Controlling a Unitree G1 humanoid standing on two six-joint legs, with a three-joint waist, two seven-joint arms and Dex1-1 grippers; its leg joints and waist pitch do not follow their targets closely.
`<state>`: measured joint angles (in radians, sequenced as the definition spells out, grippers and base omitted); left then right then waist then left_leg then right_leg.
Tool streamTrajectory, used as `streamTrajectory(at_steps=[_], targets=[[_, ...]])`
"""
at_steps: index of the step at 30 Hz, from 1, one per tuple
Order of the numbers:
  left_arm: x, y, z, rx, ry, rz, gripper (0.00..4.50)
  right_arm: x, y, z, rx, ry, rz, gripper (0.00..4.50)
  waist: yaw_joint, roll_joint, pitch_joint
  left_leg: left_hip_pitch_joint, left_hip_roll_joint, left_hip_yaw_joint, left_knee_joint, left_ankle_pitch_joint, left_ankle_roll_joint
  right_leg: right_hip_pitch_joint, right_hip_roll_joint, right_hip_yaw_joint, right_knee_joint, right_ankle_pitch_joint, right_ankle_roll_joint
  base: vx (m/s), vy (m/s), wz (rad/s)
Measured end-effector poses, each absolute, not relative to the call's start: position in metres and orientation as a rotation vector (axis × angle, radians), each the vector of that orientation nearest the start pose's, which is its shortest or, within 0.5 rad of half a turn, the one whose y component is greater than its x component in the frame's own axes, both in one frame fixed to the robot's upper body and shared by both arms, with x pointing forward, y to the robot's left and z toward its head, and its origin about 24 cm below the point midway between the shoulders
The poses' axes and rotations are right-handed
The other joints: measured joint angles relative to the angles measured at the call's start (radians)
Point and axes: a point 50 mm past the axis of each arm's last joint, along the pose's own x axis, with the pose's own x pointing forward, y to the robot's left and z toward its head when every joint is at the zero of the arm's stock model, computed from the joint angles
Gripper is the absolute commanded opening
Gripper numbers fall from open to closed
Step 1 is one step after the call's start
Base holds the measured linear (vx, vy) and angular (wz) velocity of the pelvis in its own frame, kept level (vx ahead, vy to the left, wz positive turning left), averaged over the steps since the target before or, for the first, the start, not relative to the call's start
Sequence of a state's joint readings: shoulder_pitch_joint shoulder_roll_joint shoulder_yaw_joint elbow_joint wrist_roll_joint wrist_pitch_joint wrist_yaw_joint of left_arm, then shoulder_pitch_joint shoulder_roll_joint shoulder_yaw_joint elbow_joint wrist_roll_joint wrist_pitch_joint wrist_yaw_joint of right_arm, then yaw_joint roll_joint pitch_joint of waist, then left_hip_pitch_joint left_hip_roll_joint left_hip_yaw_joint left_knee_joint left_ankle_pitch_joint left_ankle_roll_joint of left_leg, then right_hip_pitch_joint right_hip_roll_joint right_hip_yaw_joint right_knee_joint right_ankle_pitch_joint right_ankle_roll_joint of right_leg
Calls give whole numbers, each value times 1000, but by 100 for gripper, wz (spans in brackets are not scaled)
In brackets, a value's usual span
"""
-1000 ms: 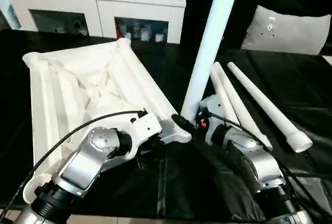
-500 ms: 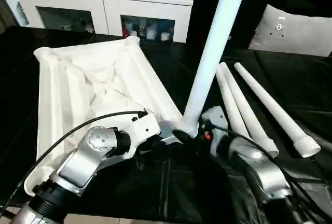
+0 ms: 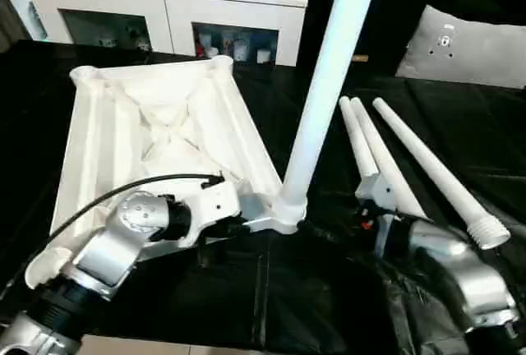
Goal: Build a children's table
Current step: Rotate leg to tighten
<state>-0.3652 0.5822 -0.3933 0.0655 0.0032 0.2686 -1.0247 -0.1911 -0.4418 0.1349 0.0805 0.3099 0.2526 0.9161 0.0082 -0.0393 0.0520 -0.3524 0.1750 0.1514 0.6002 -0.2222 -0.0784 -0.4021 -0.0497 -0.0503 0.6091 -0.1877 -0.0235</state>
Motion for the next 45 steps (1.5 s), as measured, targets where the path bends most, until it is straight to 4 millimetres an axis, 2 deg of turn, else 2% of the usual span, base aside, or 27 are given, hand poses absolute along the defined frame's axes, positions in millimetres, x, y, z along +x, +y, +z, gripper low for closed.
streamTrajectory(at_steps=[5, 12, 13, 16, 18, 21, 24, 28, 30, 36, 41, 45], targets=[[274, 146, 65, 644, 425, -1302, 0, 262, -163, 58, -118, 289, 1127, 447, 10, -1, 0, 0, 0, 0, 0, 0, 0, 0, 0, 0, 0, 0, 0, 0, 0, 0], [272, 145, 66, 681, 423, -1377, 0, 273, -150, 63, -181, 302, 1223, 447, 28, -2, 0, 1, 0, 1, 1, 0, 1, 1, -1, 0, 1, 0, 0, 0, 0, 0], [272, 144, 66, 683, 423, -1383, 0, 274, -149, 63, -185, 302, 1224, 419, 29, -2, 0, 1, 0, 2, 1, 1, 1, 1, -1, 0, 1, 0, 0, 0, 0, 0], [272, 143, 66, 697, 422, -1398, 0, 274, -147, 60, -204, 314, 1252, 405, 32, -2, -1, 1, 0, 3, 1, 1, 1, 1, -2, 0, 1, 0, 0, 0, 0, 0], [272, 143, 66, 703, 421, -1401, 0, 273, -146, 57, -206, 331, 1266, 371, 32, -3, -1, 1, 0, 4, 1, 1, 2, 1, -2, 0, 1, 0, -1, 0, 0, 0], [274, 143, 66, 706, 420, -1403, 0, 274, -146, 55, -209, 347, 1279, 359, 32, -3, -1, 1, 0, 4, 1, 1, 2, 1, -3, 0, 2, 0, -1, 0, 0, 0], [274, 143, 66, 710, 419, -1403, 0, 276, -145, 55, -211, 346, 1279, 321, 31, -3, -1, 2, 0, 4, 2, 2, 3, 1, -3, 0, 4, 0, -1, 0, 0, 0], [274, 143, 66, 713, 419, -1404, 0, 276, -144, 56, -217, 337, 1293, 303, 32, -4, -1, 2, 0, 5, 2, 2, 3, 1, -3, 0, 4, 0, -1, 0, 0, 0], [275, 143, 66, 713, 420, -1406, 0, 276, -144, 55, -218, 336, 1293, 280, 31, -4, -1, 2, 0, 5, 2, 2, 3, 1, -4, 0, 4, 0, -1, 0, 0, 0], [275, 143, 66, 711, 422, -1406, 0, 275, -143, 54, -202, 334, 1283, 273, 31, -4, -1, 2, 0, 5, 2, 3, 4, 1, -4, 0, 5, 0, -1, 0, 0, 0], [275, 142, 64, 660, 448, -1379, 0, 267, -140, 46, -101, 346, 1215, 272, 29, -4, -2, 4, 0, 5, 2, 3, 3, 4, -4, -1, 5, 0, -1, 0, 0, 0], [275, 138, 60, 552, 486, -1275, 0, 265, -131, 39, -4, 337, 1070, 272, 23, -5, -4, 9, 0, 6, 3, 3, 3, 7, -4, 0, 4, 0, 1, 0, 0, 0]])
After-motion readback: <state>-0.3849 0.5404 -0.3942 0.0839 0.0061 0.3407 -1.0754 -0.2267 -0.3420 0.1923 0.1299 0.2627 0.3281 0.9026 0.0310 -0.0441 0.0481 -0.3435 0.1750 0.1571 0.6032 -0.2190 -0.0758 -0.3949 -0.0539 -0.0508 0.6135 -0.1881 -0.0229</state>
